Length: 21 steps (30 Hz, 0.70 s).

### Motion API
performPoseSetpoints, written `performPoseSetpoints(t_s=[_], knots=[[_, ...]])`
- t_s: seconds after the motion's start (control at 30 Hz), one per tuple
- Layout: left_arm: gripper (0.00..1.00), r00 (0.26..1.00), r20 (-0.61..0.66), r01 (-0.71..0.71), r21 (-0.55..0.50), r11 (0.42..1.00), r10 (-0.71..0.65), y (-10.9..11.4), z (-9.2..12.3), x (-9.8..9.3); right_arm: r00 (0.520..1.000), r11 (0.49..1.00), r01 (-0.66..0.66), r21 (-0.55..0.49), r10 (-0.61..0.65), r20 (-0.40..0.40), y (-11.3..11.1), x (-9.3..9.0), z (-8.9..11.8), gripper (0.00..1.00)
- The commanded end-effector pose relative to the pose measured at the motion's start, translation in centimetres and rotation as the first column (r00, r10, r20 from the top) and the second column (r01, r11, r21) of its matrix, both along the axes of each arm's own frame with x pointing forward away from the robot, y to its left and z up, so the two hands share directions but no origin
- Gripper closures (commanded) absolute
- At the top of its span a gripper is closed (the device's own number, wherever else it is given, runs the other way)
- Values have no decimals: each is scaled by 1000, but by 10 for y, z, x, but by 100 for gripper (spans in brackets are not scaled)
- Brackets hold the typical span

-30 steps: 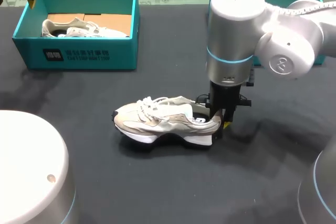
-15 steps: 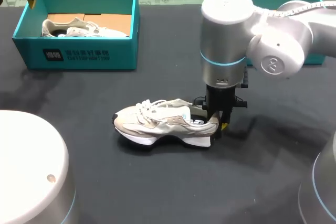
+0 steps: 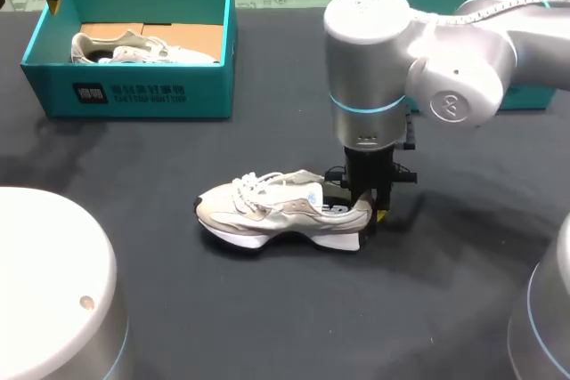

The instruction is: Take the shoe out of the shoebox, open the shoe tongue, remove and reinsert the insole, then place the shoe into the shoebox

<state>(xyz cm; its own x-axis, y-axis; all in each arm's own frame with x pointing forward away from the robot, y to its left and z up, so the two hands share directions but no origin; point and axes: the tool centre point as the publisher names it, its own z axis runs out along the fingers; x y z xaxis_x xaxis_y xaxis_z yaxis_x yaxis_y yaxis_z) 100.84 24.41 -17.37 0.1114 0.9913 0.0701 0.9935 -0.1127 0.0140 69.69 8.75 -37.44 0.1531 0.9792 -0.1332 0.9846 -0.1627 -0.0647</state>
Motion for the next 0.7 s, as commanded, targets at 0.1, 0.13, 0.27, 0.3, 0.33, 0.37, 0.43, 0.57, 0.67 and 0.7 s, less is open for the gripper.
performPoseSetpoints(t_s=[0.1,0.13,0.27,0.3,0.33,0.37,0.43,0.57,0.67,0.7], knots=[[0,1000,1,1,1,1000,-1,0,0,0,1000,1000,0,-26,-1,-9,10,2,-2,100],[0,1000,1,1,1,1000,-1,0,0,0,1000,1000,1,-28,-1,-8,11,1,-1,100],[0,1000,1,1,1,1000,-1,0,0,0,1000,999,3,-40,-3,-5,13,-1,0,80],[0,1000,1,1,1,1000,-1,0,0,0,1000,999,3,-41,-3,-5,14,-1,-1,78],[0,1000,1,1,1,1000,-1,0,0,0,1000,999,3,-42,-3,-5,14,-1,-1,78],[0,1000,1,1,1,1000,-1,0,0,0,1000,999,2,-42,-2,-4,15,-1,0,78],[0,1000,1,1,1,1000,-1,0,0,0,1000,999,1,-43,-1,-3,15,-1,0,78],[0,1000,1,1,1,1000,-1,0,0,0,1000,999,0,-43,0,-5,15,-1,0,76],[0,1000,1,1,1,1000,-1,0,0,0,1000,999,-2,-38,2,-5,15,-2,-1,70],[0,1000,1,1,1,1000,-1,0,0,0,1000,999,-4,-35,4,-5,16,-2,-1,68]])
